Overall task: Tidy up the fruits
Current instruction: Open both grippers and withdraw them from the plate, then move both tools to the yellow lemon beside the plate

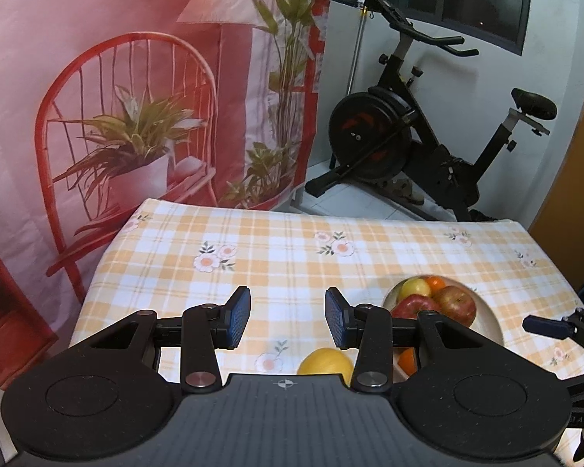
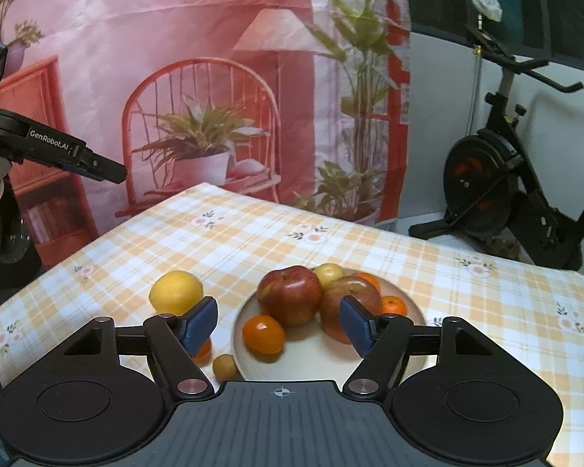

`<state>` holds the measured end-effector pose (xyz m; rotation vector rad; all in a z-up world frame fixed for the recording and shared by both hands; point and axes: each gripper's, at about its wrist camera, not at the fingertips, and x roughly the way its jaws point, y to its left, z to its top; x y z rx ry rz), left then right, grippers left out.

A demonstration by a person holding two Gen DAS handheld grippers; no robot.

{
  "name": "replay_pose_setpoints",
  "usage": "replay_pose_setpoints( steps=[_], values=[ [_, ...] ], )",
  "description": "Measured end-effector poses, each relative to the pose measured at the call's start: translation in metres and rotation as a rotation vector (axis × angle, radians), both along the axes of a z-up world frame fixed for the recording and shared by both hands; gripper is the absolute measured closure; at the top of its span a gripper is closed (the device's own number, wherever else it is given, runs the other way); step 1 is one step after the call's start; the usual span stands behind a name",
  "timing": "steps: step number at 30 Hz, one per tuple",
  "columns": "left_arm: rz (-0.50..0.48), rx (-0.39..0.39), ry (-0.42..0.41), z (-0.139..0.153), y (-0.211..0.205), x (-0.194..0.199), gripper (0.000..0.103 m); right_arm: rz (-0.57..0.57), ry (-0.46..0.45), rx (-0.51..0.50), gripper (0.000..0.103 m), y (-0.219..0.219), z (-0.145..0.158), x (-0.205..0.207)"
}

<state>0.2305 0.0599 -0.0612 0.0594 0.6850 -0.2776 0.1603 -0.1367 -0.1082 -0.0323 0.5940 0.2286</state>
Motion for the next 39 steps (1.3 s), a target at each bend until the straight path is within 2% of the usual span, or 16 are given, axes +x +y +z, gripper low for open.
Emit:
replay_pose_setpoints(
  steps=[12, 17, 21, 27, 32, 39],
  values=[
    [0.063, 0.004, -0.027, 0.008, 0.049, 0.020, 0.059, 0.151, 0.014, -0.122, 0.037, 0.067, -0.011, 0.048],
    [0.068, -0.029, 0.024, -0.017, 0.059, 0.032, 0.059, 0.235, 0.057, -0.191, 0.037, 0.099, -0.027, 0.067],
    [0.032, -0.049, 0.078, -0.044, 0.053, 0.041, 0.059, 0.282, 0.104, -0.205, 0.037, 0.112, -0.038, 0.082],
    [-0.024, -0.119, 0.157, -0.075, 0.036, 0.053, 0.059, 0.303, 0.172, -0.221, 0.038, 0.115, -0.050, 0.101],
    [-0.087, -0.148, 0.232, -0.097, 0.017, 0.059, 0.059, 0.315, 0.209, -0.231, 0.038, 0.116, -0.059, 0.107],
    [-0.115, -0.206, 0.284, -0.112, 0.010, 0.065, 0.060, 0.349, 0.240, -0.238, 0.043, 0.122, -0.074, 0.110]
  ],
)
